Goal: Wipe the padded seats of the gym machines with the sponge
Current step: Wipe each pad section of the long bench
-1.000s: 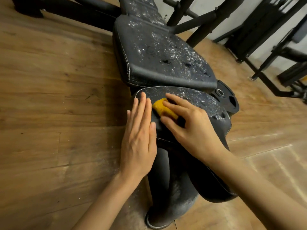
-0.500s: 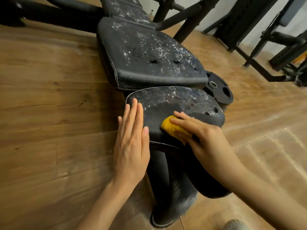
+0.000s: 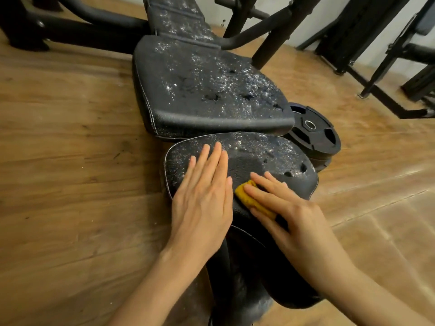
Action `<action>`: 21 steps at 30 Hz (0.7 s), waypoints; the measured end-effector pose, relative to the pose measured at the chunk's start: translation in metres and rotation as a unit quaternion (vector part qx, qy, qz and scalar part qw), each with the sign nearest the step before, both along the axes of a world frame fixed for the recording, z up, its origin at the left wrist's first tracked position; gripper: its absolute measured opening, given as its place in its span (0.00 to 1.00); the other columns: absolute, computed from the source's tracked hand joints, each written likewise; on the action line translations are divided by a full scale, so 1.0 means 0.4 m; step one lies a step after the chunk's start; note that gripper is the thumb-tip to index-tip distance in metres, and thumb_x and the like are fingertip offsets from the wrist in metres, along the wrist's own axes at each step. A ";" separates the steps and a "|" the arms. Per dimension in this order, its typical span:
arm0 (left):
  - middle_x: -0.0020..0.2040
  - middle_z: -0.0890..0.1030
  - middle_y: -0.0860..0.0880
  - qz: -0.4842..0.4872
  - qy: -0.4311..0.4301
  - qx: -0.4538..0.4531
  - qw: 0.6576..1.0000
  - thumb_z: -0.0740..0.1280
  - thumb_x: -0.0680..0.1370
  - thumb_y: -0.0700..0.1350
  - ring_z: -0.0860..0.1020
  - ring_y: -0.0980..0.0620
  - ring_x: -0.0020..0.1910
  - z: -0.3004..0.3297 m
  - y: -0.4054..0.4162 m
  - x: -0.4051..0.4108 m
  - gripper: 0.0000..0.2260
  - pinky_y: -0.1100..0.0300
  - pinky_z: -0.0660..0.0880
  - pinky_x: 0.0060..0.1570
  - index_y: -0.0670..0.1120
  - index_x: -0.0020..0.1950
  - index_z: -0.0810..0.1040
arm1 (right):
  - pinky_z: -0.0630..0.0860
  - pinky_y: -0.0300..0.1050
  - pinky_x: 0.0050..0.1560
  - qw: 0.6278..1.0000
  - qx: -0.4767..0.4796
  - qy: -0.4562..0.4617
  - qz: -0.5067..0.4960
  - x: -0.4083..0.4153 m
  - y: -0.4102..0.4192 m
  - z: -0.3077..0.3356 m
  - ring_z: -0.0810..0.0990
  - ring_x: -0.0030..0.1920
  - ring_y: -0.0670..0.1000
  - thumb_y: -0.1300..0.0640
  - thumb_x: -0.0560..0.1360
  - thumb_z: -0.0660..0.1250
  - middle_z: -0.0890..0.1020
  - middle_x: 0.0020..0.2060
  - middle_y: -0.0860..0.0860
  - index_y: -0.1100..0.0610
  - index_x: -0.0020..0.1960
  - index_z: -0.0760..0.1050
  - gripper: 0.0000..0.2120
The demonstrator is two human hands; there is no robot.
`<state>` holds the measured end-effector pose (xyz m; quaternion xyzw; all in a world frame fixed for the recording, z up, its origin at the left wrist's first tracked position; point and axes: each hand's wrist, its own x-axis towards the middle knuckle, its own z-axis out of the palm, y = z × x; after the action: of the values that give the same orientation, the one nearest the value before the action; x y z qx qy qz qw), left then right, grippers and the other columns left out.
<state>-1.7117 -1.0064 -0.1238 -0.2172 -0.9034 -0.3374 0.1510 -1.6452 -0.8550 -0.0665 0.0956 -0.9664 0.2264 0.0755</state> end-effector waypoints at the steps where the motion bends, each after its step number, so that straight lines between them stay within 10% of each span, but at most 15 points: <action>1: 0.76 0.65 0.44 0.006 0.006 -0.015 1.000 0.50 0.83 0.47 0.59 0.48 0.77 -0.002 0.002 0.001 0.23 0.51 0.54 0.75 0.39 0.75 0.65 | 0.60 0.48 0.75 1.000 -0.013 -0.006 -0.006 -0.039 0.006 -0.002 0.63 0.74 0.46 0.52 0.77 0.65 0.71 0.70 0.44 0.47 0.67 0.75 0.18; 5: 0.76 0.66 0.43 0.017 0.012 -0.046 0.999 0.50 0.83 0.48 0.61 0.47 0.76 0.000 0.005 0.002 0.23 0.51 0.55 0.75 0.39 0.74 0.67 | 0.57 0.34 0.73 0.998 -0.028 -0.012 -0.046 -0.179 0.020 0.008 0.66 0.72 0.48 0.57 0.78 0.67 0.74 0.68 0.50 0.51 0.66 0.76 0.17; 21: 0.79 0.58 0.49 -0.007 -0.037 -0.039 0.999 0.48 0.83 0.52 0.52 0.53 0.79 0.017 -0.002 0.004 0.25 0.58 0.43 0.77 0.43 0.78 0.60 | 0.62 0.42 0.73 0.996 -0.077 0.011 -0.051 -0.004 0.052 -0.003 0.69 0.70 0.43 0.54 0.77 0.67 0.74 0.67 0.45 0.47 0.65 0.77 0.17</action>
<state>-1.7102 -1.0072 -0.1172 -0.2169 -0.9192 -0.3107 0.1069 -1.6469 -0.8342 -0.0676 0.0429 -0.9487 0.2954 0.1045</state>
